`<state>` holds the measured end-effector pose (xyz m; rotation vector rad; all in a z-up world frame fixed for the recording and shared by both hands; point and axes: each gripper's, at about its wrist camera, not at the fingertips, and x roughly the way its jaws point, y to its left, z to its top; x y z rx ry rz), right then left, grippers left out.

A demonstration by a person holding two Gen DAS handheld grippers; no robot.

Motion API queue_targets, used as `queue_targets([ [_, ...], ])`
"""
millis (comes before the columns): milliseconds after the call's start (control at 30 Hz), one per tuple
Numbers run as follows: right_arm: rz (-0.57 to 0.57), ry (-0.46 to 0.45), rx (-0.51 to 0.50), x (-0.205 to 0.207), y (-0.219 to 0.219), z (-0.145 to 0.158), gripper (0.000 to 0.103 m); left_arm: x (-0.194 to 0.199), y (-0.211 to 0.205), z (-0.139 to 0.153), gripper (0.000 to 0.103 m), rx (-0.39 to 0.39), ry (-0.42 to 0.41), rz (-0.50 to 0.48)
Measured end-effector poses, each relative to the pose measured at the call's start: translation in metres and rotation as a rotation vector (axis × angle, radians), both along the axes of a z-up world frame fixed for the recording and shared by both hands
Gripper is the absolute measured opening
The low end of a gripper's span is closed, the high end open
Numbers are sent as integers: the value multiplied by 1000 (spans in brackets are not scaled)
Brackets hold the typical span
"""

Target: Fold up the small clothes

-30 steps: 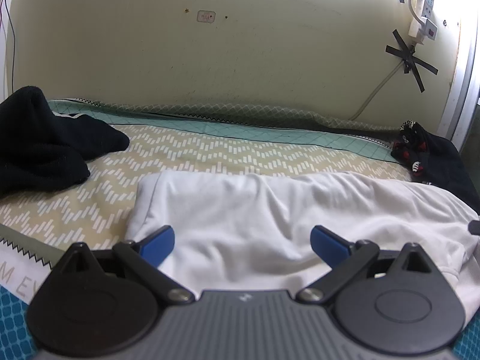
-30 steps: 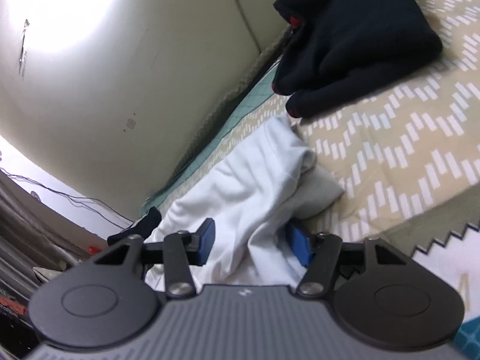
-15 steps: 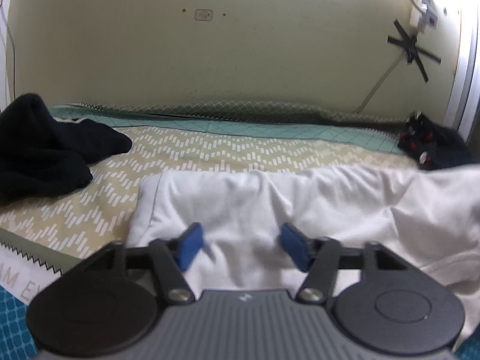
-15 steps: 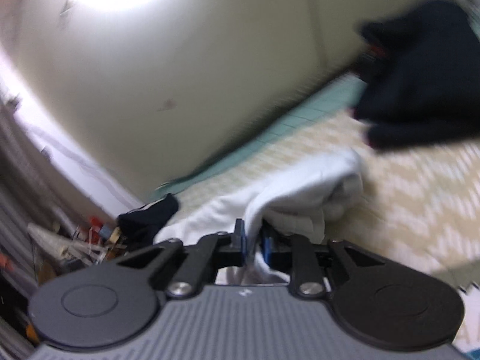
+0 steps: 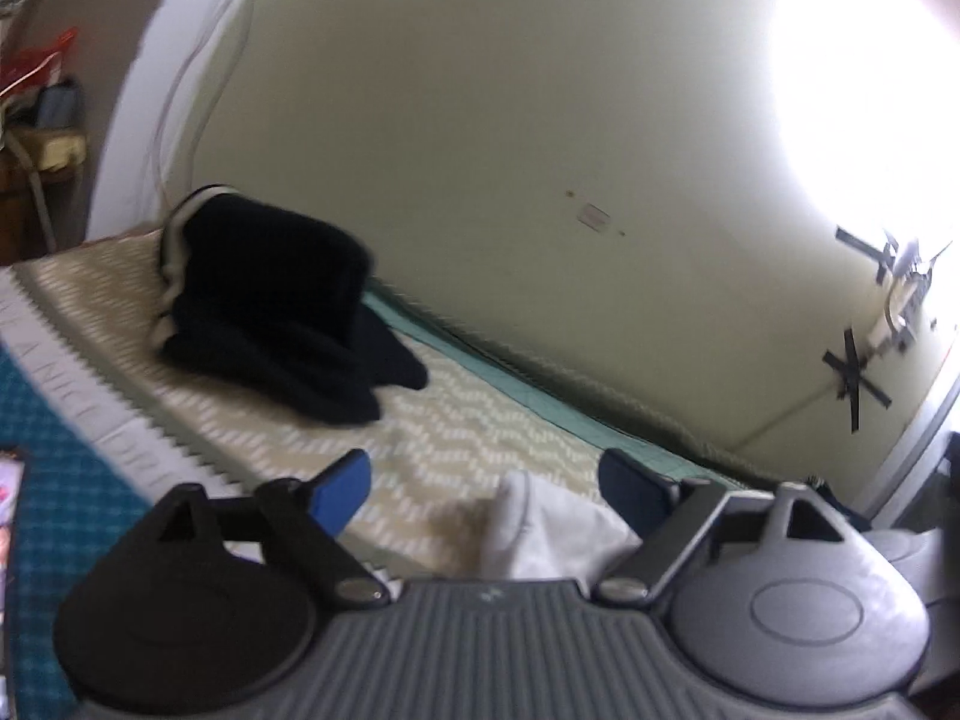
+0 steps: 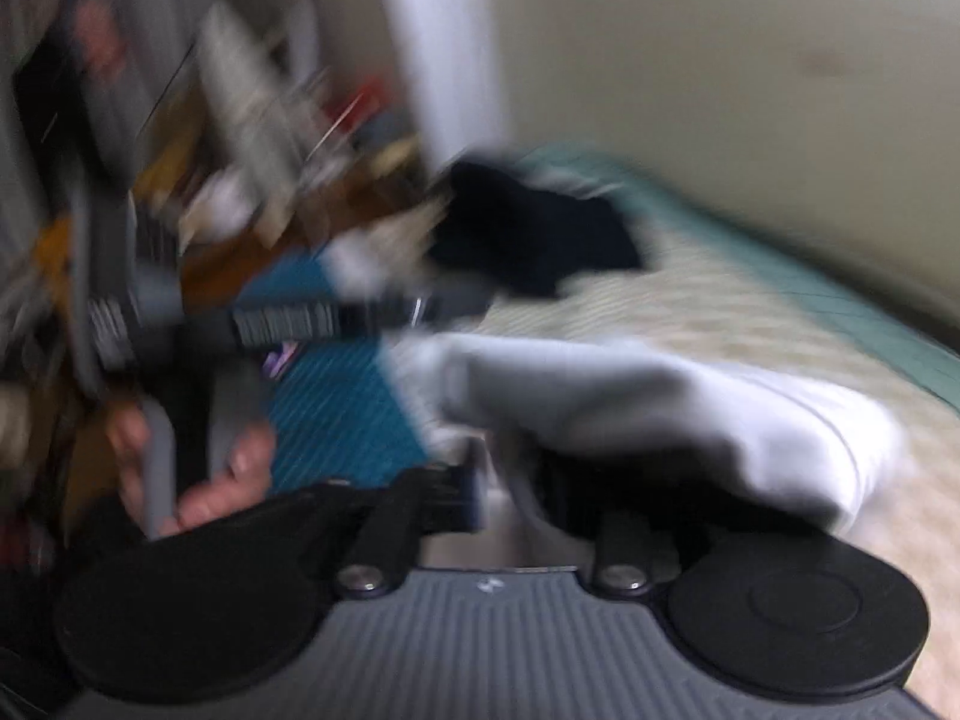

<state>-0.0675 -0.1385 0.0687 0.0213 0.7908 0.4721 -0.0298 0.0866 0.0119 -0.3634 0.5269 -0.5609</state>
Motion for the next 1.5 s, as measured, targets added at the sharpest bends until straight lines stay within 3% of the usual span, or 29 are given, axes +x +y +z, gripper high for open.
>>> queue_targets([
  [33, 32, 11, -26, 8, 13, -7, 44, -3, 4, -1, 88, -2, 1, -2],
  [133, 63, 3, -10, 5, 17, -7, 51, -11, 6, -6, 94, 11, -8, -28],
  [333, -6, -79, 164, -51, -47, 30, 51, -28, -12, -7, 97, -13, -13, -167],
  [500, -161, -103, 178, -79, -94, 37, 51, -69, -31, 0, 101, 29, -89, -242],
  [600, -198, -19, 149, -69, -104, 19, 50, -89, -38, 2, 102, 68, -110, -238],
  [700, -216, 58, 136, -30, -104, -8, 49, -97, -56, -2, 102, 134, -101, -234],
  [800, -234, -18, 197, 26, -101, -11, 48, -98, -67, -4, 102, 190, -65, -222],
  [867, -323, -83, 186, 59, -97, -10, 54, -98, -71, -4, 102, 217, -40, -202],
  [933, -396, -54, 149, 76, -96, -12, 63, -97, -74, -5, 102, 240, -22, -183],
  [1000, -371, -55, 178, 70, -99, -10, 63, -91, -77, -8, 102, 267, -1, -158],
  [1067, -338, -118, 188, 50, -103, -5, 68, -81, -78, -13, 94, 290, 31, -134],
  [1100, -333, -152, 178, 37, -105, -2, 70, -75, -78, -16, 84, 299, 56, -122],
  [1133, -329, -173, 165, 31, -106, -3, 71, -73, -77, -16, 65, 301, 78, -118],
  [1200, -334, -196, 120, 18, -110, -6, 72, -64, -73, -21, 40, 302, 131, -121],
  [1267, -337, -193, 93, 11, -114, -9, 68, -57, -71, -31, 26, 315, 165, -109],
  [1300, -325, -189, 103, 9, -115, -8, 60, -57, -70, -34, 16, 326, 175, -102],
  [1433, -205, -95, 195, 33, -95, -20, 28, -68, -57, -37, 9, 322, 179, -98],
  [1500, -155, -9, 207, 51, -77, -38, 26, -73, -54, -37, 12, 334, 185, -80],
])
